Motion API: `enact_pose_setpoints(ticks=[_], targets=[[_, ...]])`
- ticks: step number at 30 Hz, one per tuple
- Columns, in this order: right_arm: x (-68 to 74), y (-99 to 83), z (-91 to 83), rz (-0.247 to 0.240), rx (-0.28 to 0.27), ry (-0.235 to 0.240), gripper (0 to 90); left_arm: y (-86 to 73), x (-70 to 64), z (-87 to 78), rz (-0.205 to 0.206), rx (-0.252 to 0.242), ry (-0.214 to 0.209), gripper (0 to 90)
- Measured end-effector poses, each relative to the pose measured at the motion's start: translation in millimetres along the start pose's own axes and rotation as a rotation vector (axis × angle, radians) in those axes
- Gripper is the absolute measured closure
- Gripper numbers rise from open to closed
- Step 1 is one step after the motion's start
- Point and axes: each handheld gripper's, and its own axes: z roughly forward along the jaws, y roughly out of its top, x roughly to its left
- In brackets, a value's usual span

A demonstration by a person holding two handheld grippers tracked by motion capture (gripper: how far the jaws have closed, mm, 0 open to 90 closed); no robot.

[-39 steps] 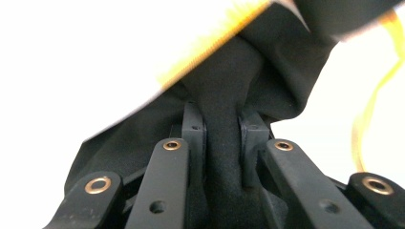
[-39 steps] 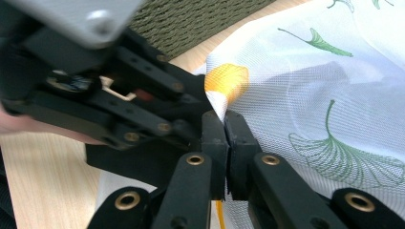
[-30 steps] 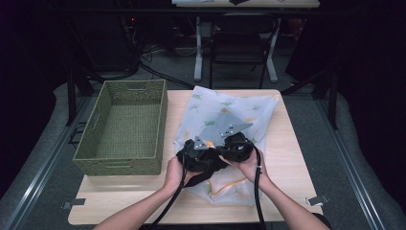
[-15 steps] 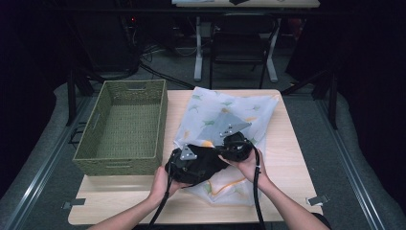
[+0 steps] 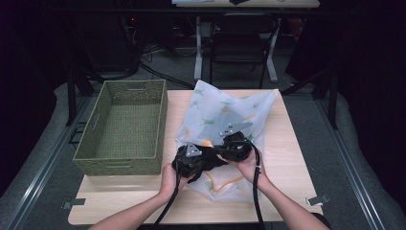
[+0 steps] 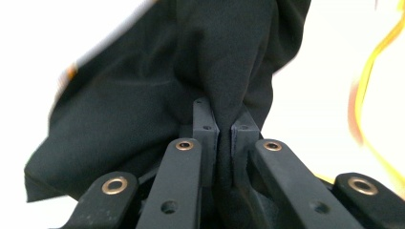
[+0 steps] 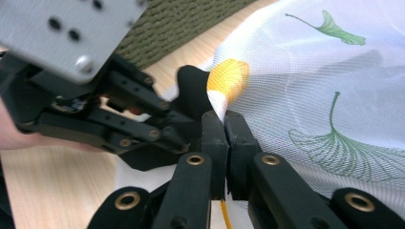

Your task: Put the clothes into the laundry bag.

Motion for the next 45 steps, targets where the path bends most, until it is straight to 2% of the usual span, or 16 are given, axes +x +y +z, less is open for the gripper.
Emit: enact_pose_setpoints(ticks=[2,6,9,10,13,20,23,25,28,29,31,35,36,38,40,45], targets=[[0.4,1.4,-0.4,-0.003,-0.011,0.001,88.9,8.2,1.9,-1.7,-0.004,-0.024,0.004,85.3],[-1.6,2.1,-5.5,0.019,-0.04,0.012,88.9,16.4,1.6,0.6,-0.053,-0.125,0.041,85.3],[-5.9,-0.8,-4.2,0.041,-0.022,0.011,88.9,12.8,0.5,15.7,-0.045,-0.091,0.036,84.6],[-7.0,-2.2,-2.9,0.045,-0.011,0.009,88.9,10.9,0.4,20.9,-0.032,-0.056,0.023,83.9],[-11.8,-7.3,1.7,0.06,0.026,0.001,88.9,7.1,0.7,26.5,-0.011,-0.021,-0.008,77.2],[-12.0,-8.2,2.5,0.046,0.051,-0.021,88.7,5.5,-0.1,4.7,0.039,0.009,0.009,42.4],[-13.1,-8.4,2.5,0.049,0.054,-0.028,88.7,0.6,-1.1,-5.3,0.045,0.006,0.006,36.7],[-13.3,-8.4,3.0,0.049,0.057,-0.03,88.6,-2.9,-1.4,-7.8,0.027,0.006,0.002,33.6],[-12.9,-7.9,3.2,0.048,0.059,-0.037,88.6,-7.0,-2.9,-4.1,0.008,-0.013,0.011,32.1],[-12.7,-7.7,3.2,0.045,0.058,-0.041,88.7,-7.0,-3.8,-2.6,0.02,-0.008,0.011,32.1],[-12.0,-7.2,2.7,0.046,0.048,-0.043,88.7,-6.8,-8.3,3.5,0.031,-0.022,0.02,32.3],[-12.3,-6.7,1.8,0.046,0.041,-0.038,88.8,-5.7,-14.0,18.4,0.031,-0.02,0.011,41.0],[-12.2,-6.5,2.1,0.044,0.04,-0.036,88.9,-5.6,-15.7,22.6,0.018,-0.017,0.025,46.7],[-11.6,-5.9,2.3,0.039,0.032,-0.034,89.2,-4.0,-17.2,28.9,0.021,-0.018,0.033,65.9],[-10.3,-4.8,0.6,0.037,0.024,-0.028,89.3,-2.1,-15.3,31.8,0.002,-0.024,0.026,83.4],[-8.6,1.7,-11.6,0.06,-0.055,0.004,89.5,3.6,-6.3,28.2,-0.056,-0.116,0.051,85.7]])
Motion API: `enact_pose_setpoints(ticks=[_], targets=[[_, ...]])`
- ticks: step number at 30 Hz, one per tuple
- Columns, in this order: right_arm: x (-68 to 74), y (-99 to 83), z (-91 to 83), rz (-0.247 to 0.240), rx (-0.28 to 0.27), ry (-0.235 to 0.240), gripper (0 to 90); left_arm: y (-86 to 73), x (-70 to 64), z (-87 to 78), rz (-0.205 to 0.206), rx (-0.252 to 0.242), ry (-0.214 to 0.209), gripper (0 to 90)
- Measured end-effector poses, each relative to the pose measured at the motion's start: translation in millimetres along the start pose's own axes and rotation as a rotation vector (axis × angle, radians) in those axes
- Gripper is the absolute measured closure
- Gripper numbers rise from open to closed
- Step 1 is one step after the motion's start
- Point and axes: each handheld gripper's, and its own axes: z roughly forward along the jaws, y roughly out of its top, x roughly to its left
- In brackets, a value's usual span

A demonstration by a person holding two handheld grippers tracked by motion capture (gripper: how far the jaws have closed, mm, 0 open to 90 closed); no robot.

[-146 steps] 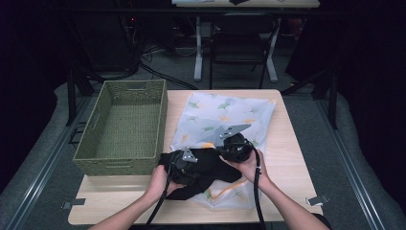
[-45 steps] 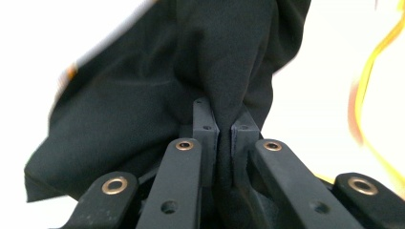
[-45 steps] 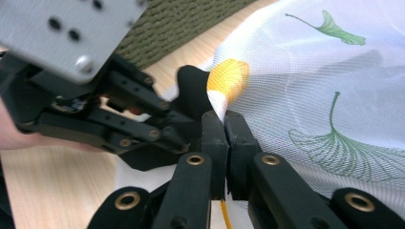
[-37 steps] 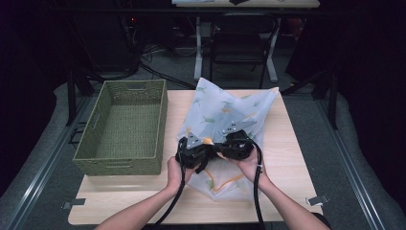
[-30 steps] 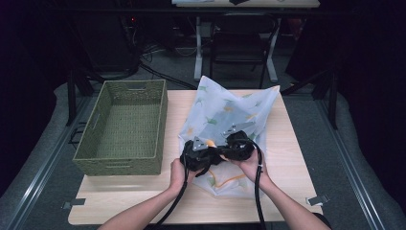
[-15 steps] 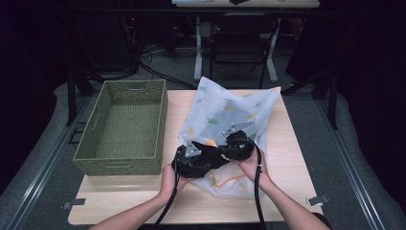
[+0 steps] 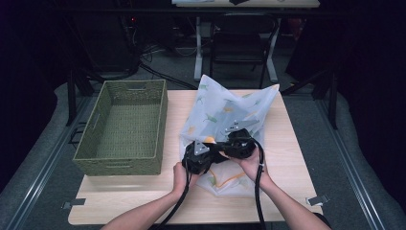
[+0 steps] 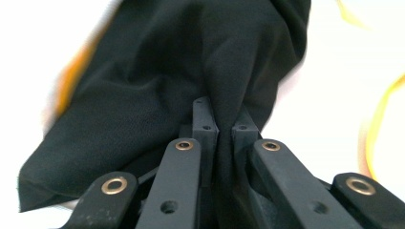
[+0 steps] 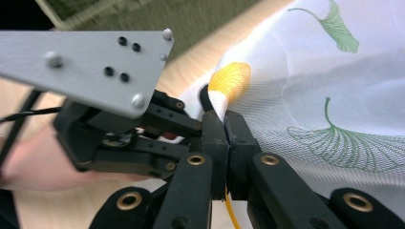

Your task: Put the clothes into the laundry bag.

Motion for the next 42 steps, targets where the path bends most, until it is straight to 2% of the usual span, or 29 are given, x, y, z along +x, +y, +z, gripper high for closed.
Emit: enact_pose_setpoints(ticks=[2,7,8,10,14,15,17,19,20,21,23,29,33,38,41,42], targets=[[1.8,3.1,-4.3,-0.001,-0.029,0.002,89.5,8.5,3.6,-5.6,-0.037,-0.062,0.015,85.8],[5.7,8.3,-11.1,0.008,-0.082,0.028,89.5,28.1,5.6,-11.1,-0.081,-0.192,0.036,85.7],[5.2,7.7,-11.0,0.014,-0.086,0.033,89.5,28.3,4.7,-9.2,-0.093,-0.211,0.053,85.7],[2.6,5.1,-9.6,0.041,-0.074,0.048,89.5,24.7,3.4,0.2,-0.103,-0.21,0.052,85.6],[-6.6,-5.0,-2.6,0.082,-0.011,0.04,89.3,12.1,2.4,20.5,-0.085,-0.119,0.035,82.9],[-8.2,-7.6,0.1,0.087,0.02,0.038,89.2,10.2,3.6,22.2,-0.069,-0.095,0.021,80.6],[-10.8,-12.3,3.3,0.088,0.05,0.025,89.0,8.0,5.5,22.9,-0.072,-0.068,-0.012,70.3],[-11.7,-13.4,4.8,0.085,0.068,0.015,88.9,7.9,5.8,17.7,-0.031,-0.038,-0.024,62.3],[-11.8,-13.1,5.0,0.077,0.075,0.007,88.9,7.4,5.8,14.8,-0.019,-0.033,-0.031,56.5],[-11.3,-12.6,5.5,0.065,0.083,-0.002,88.8,6.7,6.5,9.6,-0.01,-0.022,-0.044,54.8],[-10.3,-12.3,6.8,0.056,0.1,-0.022,88.7,5.5,7.0,2.5,0.014,-0.008,-0.039,47.1],[-8.9,-13.0,9.9,0.04,0.128,-0.059,88.6,-5.9,11.9,-23.5,0.034,0.043,-0.036,37.5],[-8.5,-11.3,11.3,0.028,0.127,-0.066,88.6,-12.7,11.5,-21.9,0.039,0.087,-0.025,33.2],[-7.4,-8.6,11.4,0.027,0.113,-0.049,88.6,-15.6,8.9,-4.5,0.043,0.103,-0.028,42.4],[-8.3,-9.3,11.3,0.032,0.109,-0.032,88.8,-17.7,7.9,3.5,0.038,0.108,-0.016,57.1],[-8.9,-9.6,11.1,0.034,0.108,-0.026,88.9,-17.8,7.8,4.8,0.044,0.114,-0.01,65.0]])
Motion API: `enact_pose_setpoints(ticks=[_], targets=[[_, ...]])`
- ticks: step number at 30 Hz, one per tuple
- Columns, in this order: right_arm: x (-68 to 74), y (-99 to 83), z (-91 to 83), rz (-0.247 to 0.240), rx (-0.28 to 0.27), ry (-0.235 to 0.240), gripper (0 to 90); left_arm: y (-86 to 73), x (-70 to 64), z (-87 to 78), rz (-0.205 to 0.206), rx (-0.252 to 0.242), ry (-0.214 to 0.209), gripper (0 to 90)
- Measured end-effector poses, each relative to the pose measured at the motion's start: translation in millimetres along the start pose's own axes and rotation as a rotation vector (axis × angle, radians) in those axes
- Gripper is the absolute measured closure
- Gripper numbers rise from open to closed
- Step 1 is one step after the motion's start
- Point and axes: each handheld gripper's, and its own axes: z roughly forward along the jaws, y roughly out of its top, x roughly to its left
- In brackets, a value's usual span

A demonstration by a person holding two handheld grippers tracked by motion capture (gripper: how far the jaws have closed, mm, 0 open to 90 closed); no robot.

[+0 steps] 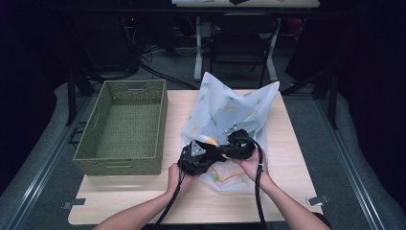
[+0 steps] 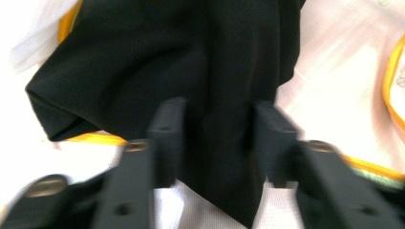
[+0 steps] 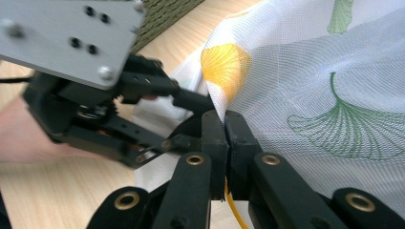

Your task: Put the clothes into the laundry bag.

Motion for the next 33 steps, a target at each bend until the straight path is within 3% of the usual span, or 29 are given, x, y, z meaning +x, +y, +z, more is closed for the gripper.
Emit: enact_pose_setpoints(ticks=[3,7,12,15,18,20,25,28,33], targets=[[-0.4,0.6,-1.0,0.006,-0.013,0.012,89.1,-0.5,1.2,4.9,-0.021,-0.015,-0.004,86.2],[3.1,3.7,-5.5,0.005,-0.044,0.03,89.2,6.8,3.7,3.8,-0.057,-0.072,0.005,87.6],[12.7,10.8,-17.2,-0.002,-0.109,0.055,89.2,25.1,10.2,-4.5,-0.141,-0.226,0.029,87.6],[16.1,13.1,-24.8,-0.015,-0.145,0.065,89.2,31.8,11.6,-6.3,-0.176,-0.292,0.039,87.6],[14.3,12.7,-29.3,0.017,-0.164,0.102,89.3,35.4,12.0,-4.7,-0.211,-0.354,0.079,87.6],[11.6,10.3,-27.9,0.029,-0.151,0.106,89.2,33.4,11.8,2.5,-0.212,-0.345,0.112,87.5],[0.9,-1.9,-12.0,0.046,-0.016,0.086,89.1,24.5,21.9,19.2,-0.223,-0.274,0.157,86.4],[-4.4,-6.1,-6.9,0.06,0.027,0.065,89.0,22.2,28.7,19.8,-0.232,-0.235,0.13,79.5],[-6.2,-5.5,-4.3,0.036,0.053,0.039,88.8,19.0,28.7,9.6,-0.182,-0.187,0.081,62.4]])
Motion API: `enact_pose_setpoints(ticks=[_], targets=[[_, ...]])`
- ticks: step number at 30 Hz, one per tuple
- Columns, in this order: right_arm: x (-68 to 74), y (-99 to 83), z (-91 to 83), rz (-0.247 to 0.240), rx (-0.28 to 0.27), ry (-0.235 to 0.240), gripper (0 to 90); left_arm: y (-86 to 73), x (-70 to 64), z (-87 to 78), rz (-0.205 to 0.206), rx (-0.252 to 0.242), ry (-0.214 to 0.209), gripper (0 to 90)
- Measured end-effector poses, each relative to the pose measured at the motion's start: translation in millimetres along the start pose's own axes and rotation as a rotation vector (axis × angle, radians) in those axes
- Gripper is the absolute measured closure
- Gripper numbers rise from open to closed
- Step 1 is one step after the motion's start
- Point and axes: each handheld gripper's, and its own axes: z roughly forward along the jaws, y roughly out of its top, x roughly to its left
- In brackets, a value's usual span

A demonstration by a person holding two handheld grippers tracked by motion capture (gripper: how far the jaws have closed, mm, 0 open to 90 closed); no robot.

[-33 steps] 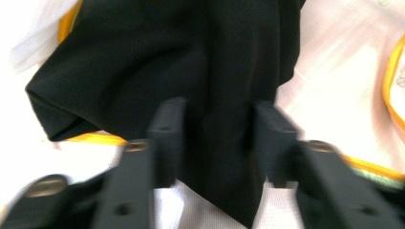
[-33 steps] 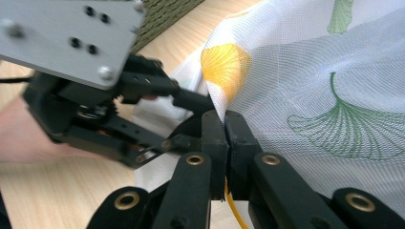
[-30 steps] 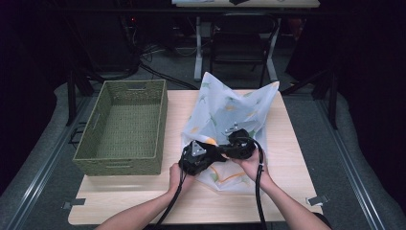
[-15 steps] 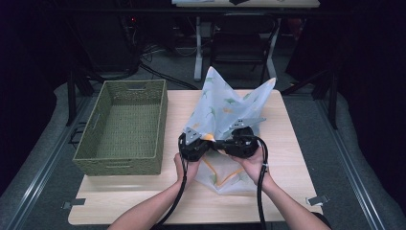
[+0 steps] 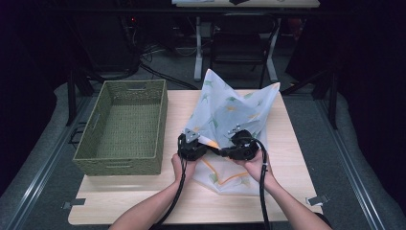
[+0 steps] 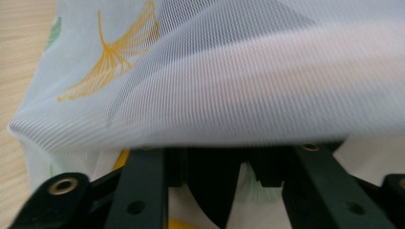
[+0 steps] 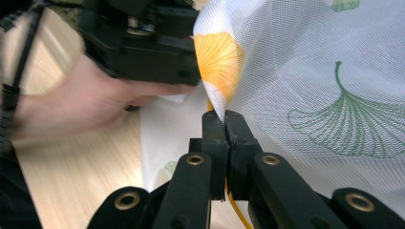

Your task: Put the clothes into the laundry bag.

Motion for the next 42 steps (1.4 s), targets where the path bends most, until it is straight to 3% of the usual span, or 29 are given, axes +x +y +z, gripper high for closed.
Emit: enact_pose_setpoints(ticks=[4,11,15,18,21,23,26,33,35,38,42], targets=[[-0.8,0.1,0.2,-0.001,0.001,-0.006,88.8,-3.7,1.7,-11.5,0.032,0.048,-0.004,50.6],[-0.8,0.4,-0.8,-0.004,-0.001,-0.012,88.7,-8.5,6.9,-31.6,0.067,0.087,-0.01,42.8],[-0.2,1.1,-0.5,-0.006,-0.002,-0.012,88.7,-11.4,8.8,-35.4,0.053,0.122,-0.01,40.2],[1.2,1.8,-0.4,-0.008,-0.006,-0.009,88.7,-12.3,7.5,-29.7,0.067,0.146,0.007,44.7],[2.4,2.5,0.1,-0.014,-0.011,0.004,88.8,-12.4,7.9,-18.7,0.053,0.151,0.01,59.4],[3.6,2.8,-1.2,-0.014,-0.016,0.011,88.8,-10.2,8.5,-11.7,0.037,0.141,0.009,75.4],[4.2,3.0,-4.7,-0.003,-0.038,0.036,88.8,-5.3,9.3,-4.3,0.001,0.124,0.003,85.9],[8.1,6.7,-16.5,-0.003,-0.109,0.06,88.8,6.0,10.3,7.1,-0.073,0.021,0.014,86.7],[8.8,7.0,-19.1,0.005,-0.133,0.08,88.8,7.2,9.9,10.5,-0.086,0.018,0.028,86.6],[8.4,7.3,-19.5,-0.004,-0.107,0.083,88.8,6.6,10.5,11.4,-0.081,0.034,0.028,84.5],[0.2,3.0,-15.8,0.001,-0.041,0.042,88.8,5.9,14.2,-0.1,-0.059,0.053,-0.005,72.2]])
